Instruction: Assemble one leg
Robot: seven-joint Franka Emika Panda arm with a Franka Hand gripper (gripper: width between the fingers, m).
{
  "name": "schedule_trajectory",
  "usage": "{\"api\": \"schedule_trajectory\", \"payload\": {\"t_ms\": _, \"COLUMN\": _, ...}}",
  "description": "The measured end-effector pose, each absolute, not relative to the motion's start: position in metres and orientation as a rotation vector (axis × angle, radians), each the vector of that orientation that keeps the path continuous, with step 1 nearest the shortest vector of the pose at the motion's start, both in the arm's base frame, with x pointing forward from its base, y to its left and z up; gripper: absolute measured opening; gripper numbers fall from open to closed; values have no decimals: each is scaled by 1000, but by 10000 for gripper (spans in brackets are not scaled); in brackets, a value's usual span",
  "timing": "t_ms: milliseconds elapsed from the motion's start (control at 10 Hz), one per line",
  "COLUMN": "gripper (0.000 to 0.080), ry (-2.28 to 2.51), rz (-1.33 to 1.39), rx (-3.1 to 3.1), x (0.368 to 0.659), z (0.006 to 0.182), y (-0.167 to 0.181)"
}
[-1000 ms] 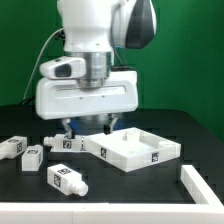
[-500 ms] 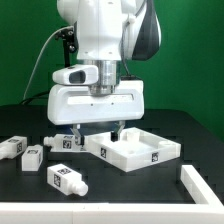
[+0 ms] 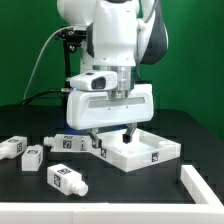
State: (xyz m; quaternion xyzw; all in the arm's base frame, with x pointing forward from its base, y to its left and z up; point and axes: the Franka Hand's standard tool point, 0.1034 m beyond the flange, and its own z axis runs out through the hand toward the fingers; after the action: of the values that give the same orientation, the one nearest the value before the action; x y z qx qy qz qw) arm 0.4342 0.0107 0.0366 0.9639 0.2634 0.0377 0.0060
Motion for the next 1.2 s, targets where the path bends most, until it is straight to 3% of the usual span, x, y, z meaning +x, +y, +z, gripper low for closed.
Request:
{"api": "schedule_trajectory", "payload": {"t_ms": 300, "gripper": 649, "ry": 822, "rz": 115, "rx": 3018, "x": 433, "z": 35, "y": 10}}
{"api": "schedule_trajectory", "payload": {"t_ms": 500, "gripper": 649, "ry": 805, "rz": 91, "rx": 3024, "x": 424, "z": 15, "y": 4}}
{"api": "schedule_trajectory", "payload": {"t_ms": 800, "gripper": 649, "ry": 784, "rz": 66, "rx": 3036, "x": 420, "z": 7, "y": 5}}
{"api": "schedule_trajectory", "payload": {"t_ms": 1000, "gripper": 427, "ry": 784, "rz": 66, "rx": 3035, "x": 421, "z": 7, "y": 5}}
{"api": "schedule_trajectory", "payload": {"t_ms": 1100, "gripper": 427, "ry": 784, "rz": 66, "rx": 3035, "x": 421, "z": 7, "y": 5}}
{"api": "schedule_trajectory", "payload": {"t_ms": 1200, "gripper": 245, "ry": 784, "rz": 66, "rx": 3035, "x": 421, "z": 7, "y": 5}}
